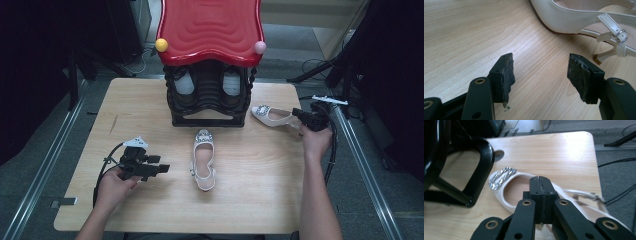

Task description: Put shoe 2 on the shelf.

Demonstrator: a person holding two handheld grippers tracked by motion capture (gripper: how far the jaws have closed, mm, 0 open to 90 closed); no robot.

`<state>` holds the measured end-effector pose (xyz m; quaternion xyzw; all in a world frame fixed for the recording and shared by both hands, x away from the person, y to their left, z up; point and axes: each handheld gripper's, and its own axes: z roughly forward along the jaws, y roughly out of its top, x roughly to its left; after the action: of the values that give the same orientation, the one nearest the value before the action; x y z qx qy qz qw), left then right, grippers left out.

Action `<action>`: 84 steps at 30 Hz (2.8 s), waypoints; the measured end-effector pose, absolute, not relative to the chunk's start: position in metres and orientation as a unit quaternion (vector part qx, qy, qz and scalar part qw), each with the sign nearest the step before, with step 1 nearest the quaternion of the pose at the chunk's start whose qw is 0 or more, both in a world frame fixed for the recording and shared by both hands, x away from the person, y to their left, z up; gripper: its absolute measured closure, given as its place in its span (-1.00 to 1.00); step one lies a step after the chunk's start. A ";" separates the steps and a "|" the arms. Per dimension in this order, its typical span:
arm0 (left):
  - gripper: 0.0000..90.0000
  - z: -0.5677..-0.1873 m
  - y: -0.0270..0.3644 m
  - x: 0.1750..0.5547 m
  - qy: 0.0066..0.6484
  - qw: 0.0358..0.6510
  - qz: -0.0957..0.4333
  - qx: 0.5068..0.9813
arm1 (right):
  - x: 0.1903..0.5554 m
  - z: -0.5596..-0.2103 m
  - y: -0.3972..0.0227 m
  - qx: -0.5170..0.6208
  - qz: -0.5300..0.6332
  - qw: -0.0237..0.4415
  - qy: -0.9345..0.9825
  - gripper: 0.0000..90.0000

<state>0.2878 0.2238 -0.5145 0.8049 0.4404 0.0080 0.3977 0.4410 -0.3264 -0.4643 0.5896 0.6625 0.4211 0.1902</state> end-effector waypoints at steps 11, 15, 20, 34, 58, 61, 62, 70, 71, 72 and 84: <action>-0.15 -0.516 0.220 0.288 0.435 0.394 0.007 0.809 | 0.443 -0.480 -0.330 0.600 0.377 0.187 0.680 1.00; -0.16 -0.515 0.221 0.288 0.437 0.399 0.004 0.806 | 0.440 -0.489 -0.321 0.599 0.374 0.169 0.687 1.00; -0.16 -0.514 0.224 0.290 0.438 0.401 0.007 0.805 | 0.432 -0.491 -0.317 0.599 0.383 0.155 0.686 1.00; -0.16 -0.514 0.222 0.299 0.435 0.410 -0.004 0.801 | 0.419 -0.485 -0.300 0.593 0.391 0.113 0.695 0.98; -0.15 -0.514 0.224 0.299 0.431 0.399 0.002 0.810 | 0.406 -0.455 -0.296 0.563 0.413 0.154 0.699 0.81; -0.15 -0.514 0.230 0.296 0.436 0.400 0.003 0.807 | 0.410 -0.455 -0.290 0.560 0.411 0.149 0.704 0.79; -0.15 -0.514 0.231 0.296 0.438 0.400 0.005 0.805 | 0.414 -0.458 -0.288 0.560 0.408 0.147 0.706 0.78; -0.16 -0.516 0.239 0.288 0.449 0.395 0.011 0.801 | 0.430 -0.480 -0.283 0.571 0.397 0.128 0.707 0.75; -0.16 -0.516 0.239 0.288 0.450 0.395 0.011 0.801 | 0.432 -0.482 -0.283 0.569 0.393 0.130 0.710 0.74; -0.16 -0.516 0.240 0.287 0.451 0.395 0.012 0.801 | 0.433 -0.484 -0.282 0.570 0.387 0.132 0.713 0.72; -0.16 -0.517 0.239 0.286 0.451 0.394 0.010 0.801 | 0.440 -0.496 -0.275 0.573 0.338 0.144 0.732 0.88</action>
<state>0.2856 0.2388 -0.5170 0.8008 0.4510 0.0103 0.3940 0.4400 -0.2751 -0.4959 0.5735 0.7322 0.3379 0.1441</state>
